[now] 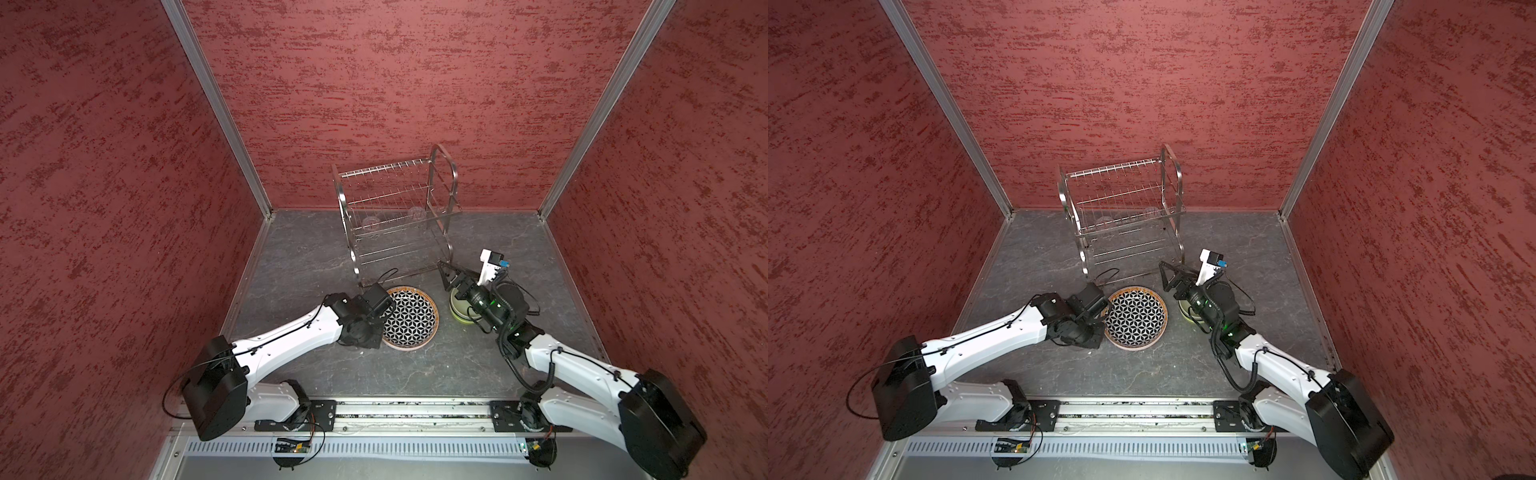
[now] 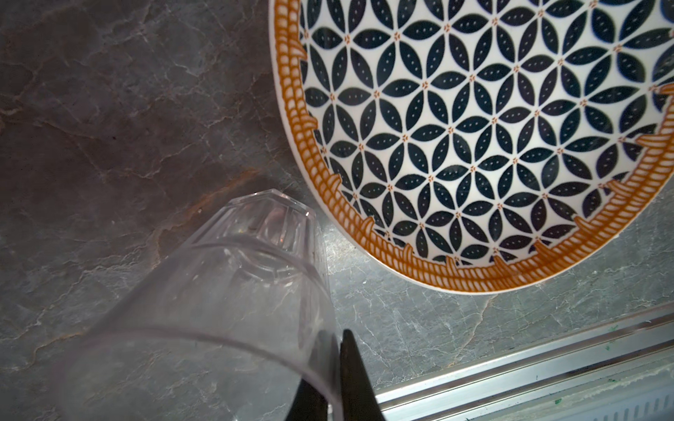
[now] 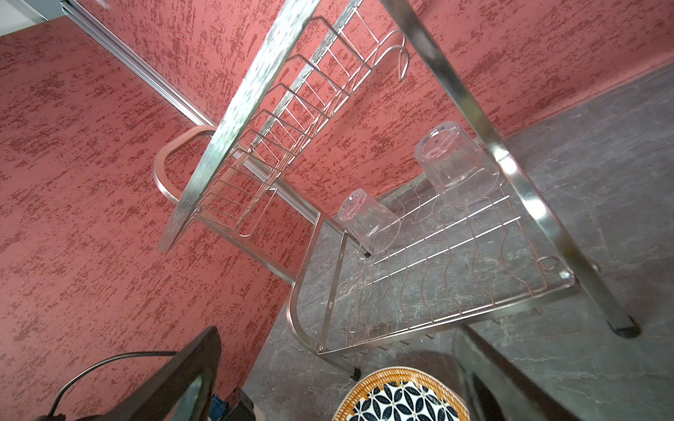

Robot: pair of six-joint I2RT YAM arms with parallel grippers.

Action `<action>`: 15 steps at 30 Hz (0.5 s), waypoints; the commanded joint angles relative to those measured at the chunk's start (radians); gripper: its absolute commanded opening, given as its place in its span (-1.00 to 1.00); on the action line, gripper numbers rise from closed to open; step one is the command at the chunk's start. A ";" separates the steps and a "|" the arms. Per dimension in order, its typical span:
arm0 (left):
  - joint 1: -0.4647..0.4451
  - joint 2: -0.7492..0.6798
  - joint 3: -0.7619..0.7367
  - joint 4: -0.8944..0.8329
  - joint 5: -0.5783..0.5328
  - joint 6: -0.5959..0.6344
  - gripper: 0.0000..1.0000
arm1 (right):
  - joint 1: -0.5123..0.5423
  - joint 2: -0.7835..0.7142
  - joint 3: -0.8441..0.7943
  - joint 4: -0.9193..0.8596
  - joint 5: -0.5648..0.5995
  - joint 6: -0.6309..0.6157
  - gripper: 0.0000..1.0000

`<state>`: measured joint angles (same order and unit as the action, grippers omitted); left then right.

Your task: Unload the mixed dishes from the dish rack

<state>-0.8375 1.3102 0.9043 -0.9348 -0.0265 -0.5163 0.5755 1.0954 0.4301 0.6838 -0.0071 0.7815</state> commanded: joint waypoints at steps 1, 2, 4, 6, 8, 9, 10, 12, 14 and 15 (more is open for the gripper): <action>-0.006 0.010 0.004 0.025 -0.010 0.013 -0.70 | 0.001 -0.003 0.007 0.011 0.017 0.012 0.98; -0.008 0.015 0.006 0.025 -0.009 0.013 -0.69 | 0.001 -0.003 0.007 0.013 0.019 0.012 0.97; -0.010 0.017 0.005 0.027 -0.011 0.013 -0.60 | 0.001 -0.003 0.007 0.013 0.019 0.012 0.98; -0.014 0.017 0.005 0.031 -0.013 0.012 -0.57 | 0.001 -0.004 0.007 0.013 0.019 0.012 0.98; -0.017 0.016 0.011 0.030 -0.015 0.013 -0.53 | 0.001 -0.003 0.007 0.013 0.019 0.012 0.98; -0.017 0.015 0.012 0.027 -0.017 0.013 -0.53 | 0.001 -0.003 0.006 0.013 0.019 0.012 0.97; -0.018 0.012 0.017 0.023 -0.020 0.012 -0.52 | 0.001 -0.002 0.006 0.013 0.021 0.011 0.98; -0.023 0.006 0.027 0.013 -0.031 0.010 -0.51 | 0.001 0.001 0.006 0.013 0.024 0.011 0.98; -0.026 -0.010 0.042 0.004 -0.046 0.009 -0.46 | 0.001 0.005 0.006 0.013 0.022 0.011 0.98; -0.028 -0.019 0.051 -0.002 -0.051 0.008 -0.45 | 0.001 0.006 0.006 0.013 0.019 0.010 0.98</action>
<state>-0.8570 1.3205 0.9115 -0.9257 -0.0448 -0.5156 0.5755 1.0966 0.4301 0.6838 -0.0067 0.7815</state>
